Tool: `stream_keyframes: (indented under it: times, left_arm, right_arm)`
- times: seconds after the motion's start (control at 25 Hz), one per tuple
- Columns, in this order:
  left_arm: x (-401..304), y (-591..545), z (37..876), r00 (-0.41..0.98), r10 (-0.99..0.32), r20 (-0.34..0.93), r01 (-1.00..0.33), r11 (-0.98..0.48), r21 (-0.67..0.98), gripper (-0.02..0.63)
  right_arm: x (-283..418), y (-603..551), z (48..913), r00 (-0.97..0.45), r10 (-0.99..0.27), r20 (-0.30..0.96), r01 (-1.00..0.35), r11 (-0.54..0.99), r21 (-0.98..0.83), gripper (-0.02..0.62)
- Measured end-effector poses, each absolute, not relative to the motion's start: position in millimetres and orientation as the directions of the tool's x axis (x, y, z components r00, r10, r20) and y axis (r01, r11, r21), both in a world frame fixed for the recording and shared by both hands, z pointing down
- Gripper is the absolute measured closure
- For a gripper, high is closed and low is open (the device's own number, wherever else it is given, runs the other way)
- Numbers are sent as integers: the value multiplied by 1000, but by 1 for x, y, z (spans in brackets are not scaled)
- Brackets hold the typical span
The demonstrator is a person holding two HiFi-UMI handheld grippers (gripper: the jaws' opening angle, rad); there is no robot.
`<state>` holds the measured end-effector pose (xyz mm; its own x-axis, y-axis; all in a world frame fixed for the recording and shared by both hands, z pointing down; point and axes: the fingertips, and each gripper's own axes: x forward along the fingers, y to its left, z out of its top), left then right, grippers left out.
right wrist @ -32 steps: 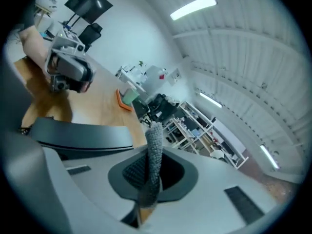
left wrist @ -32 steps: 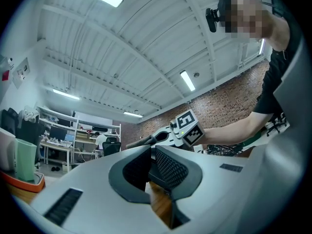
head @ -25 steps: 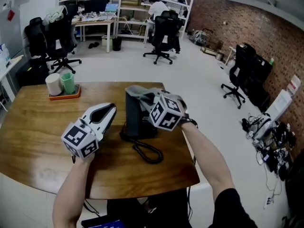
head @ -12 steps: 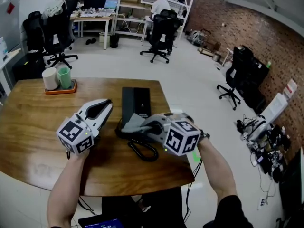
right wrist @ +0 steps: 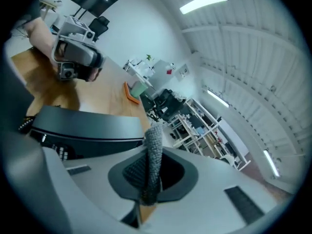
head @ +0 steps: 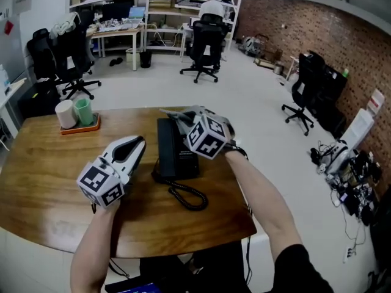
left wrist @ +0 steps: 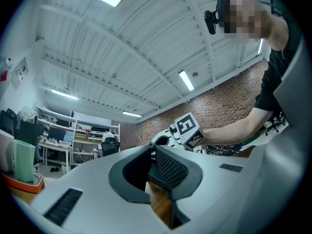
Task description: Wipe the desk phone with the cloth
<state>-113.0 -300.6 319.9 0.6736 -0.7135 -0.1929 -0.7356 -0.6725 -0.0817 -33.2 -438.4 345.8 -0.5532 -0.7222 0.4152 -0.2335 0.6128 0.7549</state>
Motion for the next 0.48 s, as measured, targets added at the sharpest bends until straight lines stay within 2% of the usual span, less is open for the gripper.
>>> stream_keyframes:
  times: [0.28, 0.48]
  left_arm:
    - [-115, -302, 319, 674, -713, -191, -736, -670, -93, 591]
    - [-115, -301, 320, 674, -714, -189, -735, -672, -85, 591]
  right_arm:
    - [-27, -322, 394, -633, -493, 597, 90, 718, 690, 571]
    - [-2, -246, 429, -586, -312, 748, 328, 753, 571, 571]
